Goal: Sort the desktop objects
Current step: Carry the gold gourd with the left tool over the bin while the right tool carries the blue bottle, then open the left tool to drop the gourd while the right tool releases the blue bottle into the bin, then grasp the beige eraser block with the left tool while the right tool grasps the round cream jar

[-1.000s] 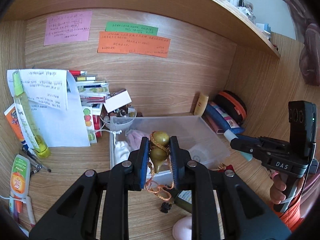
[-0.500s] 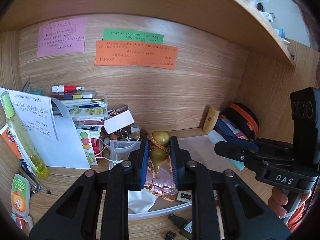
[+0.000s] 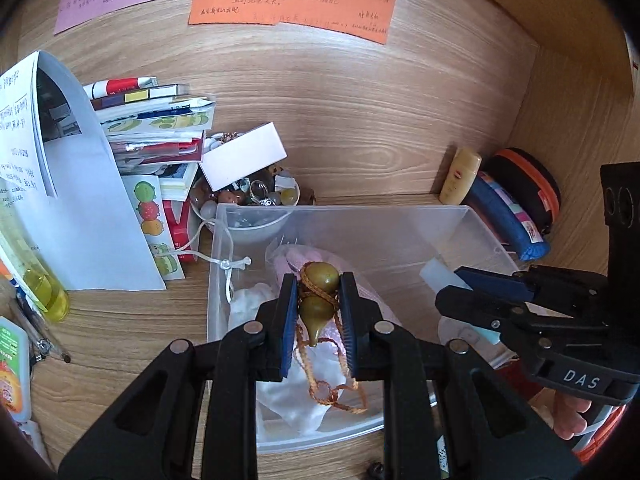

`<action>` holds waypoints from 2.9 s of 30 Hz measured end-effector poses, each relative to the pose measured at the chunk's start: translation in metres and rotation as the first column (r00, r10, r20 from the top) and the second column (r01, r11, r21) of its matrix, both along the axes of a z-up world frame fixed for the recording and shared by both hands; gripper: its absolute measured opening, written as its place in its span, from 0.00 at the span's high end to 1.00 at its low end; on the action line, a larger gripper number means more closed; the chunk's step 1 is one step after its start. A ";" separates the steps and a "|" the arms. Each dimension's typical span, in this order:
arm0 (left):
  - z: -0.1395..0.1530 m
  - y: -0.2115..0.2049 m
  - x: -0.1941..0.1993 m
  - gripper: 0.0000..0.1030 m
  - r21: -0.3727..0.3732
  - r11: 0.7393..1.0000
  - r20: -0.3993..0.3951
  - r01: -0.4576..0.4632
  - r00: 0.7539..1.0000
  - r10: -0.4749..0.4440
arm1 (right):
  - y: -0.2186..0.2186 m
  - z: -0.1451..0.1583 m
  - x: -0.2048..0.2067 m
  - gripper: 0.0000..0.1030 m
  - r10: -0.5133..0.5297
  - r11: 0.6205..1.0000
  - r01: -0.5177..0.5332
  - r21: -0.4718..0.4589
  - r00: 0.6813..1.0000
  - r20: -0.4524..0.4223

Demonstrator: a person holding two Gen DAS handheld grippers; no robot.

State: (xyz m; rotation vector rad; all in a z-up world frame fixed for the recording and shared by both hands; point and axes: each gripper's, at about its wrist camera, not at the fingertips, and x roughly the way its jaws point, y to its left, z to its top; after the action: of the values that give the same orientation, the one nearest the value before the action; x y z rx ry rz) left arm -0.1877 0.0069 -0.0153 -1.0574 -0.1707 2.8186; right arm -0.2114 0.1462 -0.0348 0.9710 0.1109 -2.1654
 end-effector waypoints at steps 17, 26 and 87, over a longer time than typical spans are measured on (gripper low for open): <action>-0.016 0.002 -0.007 0.66 -0.046 0.999 0.056 -0.010 0.998 0.013 | -0.009 -0.012 -0.002 0.78 0.039 0.992 -0.037 0.124 0.999 -0.011; -0.018 0.007 -0.002 0.50 -0.070 0.998 0.050 0.005 0.999 -0.002 | -0.012 -0.012 0.005 0.78 0.056 0.985 -0.047 0.164 0.997 -0.050; -0.019 0.009 0.181 0.07 -0.095 0.995 0.066 0.026 0.998 -0.020 | 0.136 -0.020 0.165 0.06 -0.232 0.970 0.240 0.031 0.959 -0.161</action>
State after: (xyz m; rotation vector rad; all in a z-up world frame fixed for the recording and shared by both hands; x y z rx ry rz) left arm -0.0070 0.0164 -0.0345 -1.1636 -0.0294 2.7991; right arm -0.0467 0.2824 -0.0553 0.8783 0.1297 -2.4693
